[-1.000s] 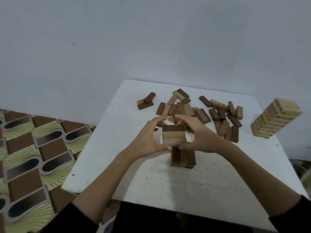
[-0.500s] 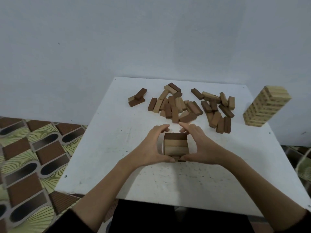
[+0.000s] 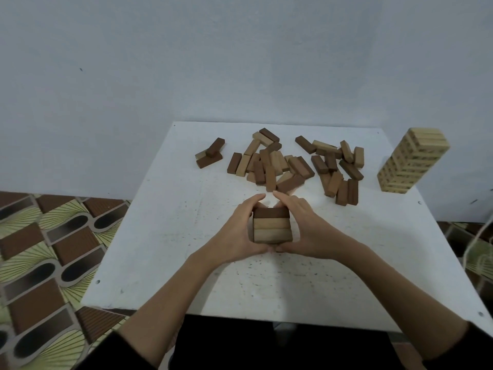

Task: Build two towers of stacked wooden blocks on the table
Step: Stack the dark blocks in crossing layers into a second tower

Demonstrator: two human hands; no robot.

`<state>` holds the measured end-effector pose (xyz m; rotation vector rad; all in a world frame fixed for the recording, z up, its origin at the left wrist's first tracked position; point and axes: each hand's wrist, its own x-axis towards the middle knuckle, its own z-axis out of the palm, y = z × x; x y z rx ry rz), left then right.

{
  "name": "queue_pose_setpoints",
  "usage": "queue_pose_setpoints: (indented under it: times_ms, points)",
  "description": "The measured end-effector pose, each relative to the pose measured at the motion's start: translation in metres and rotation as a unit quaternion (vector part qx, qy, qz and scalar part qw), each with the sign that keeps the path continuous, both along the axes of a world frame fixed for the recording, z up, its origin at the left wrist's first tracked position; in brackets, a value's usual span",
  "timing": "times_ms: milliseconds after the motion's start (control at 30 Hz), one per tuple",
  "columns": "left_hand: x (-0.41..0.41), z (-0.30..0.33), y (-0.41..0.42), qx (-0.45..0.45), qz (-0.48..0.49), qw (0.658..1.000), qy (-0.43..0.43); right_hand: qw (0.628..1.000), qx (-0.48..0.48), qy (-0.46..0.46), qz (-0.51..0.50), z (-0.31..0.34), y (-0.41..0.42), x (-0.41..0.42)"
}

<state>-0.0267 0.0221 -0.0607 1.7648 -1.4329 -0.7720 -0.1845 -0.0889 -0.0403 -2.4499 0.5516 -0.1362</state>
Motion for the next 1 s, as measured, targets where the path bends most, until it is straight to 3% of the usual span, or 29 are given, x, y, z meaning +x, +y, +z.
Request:
queue_pose_setpoints:
  times_ms: [333,500,800,1000]
  points:
    - [-0.002,-0.001,0.001,0.02,0.026,0.997,0.075,1.0,0.006,-0.016,-0.013,-0.004,0.002,0.001]
    - [-0.012,-0.013,0.012,0.049,0.035,0.987,0.149,0.984,0.121,-0.082,-0.104,-0.014,0.017,-0.006]
    - [-0.028,-0.024,0.017,0.024,0.072,0.997,0.012,0.987,0.044,-0.061,-0.139,-0.041,0.037,-0.009]
    - [-0.029,-0.026,0.016,0.024,0.071,0.997,-0.012,0.988,0.013,-0.075,-0.136,-0.046,0.04,-0.007]
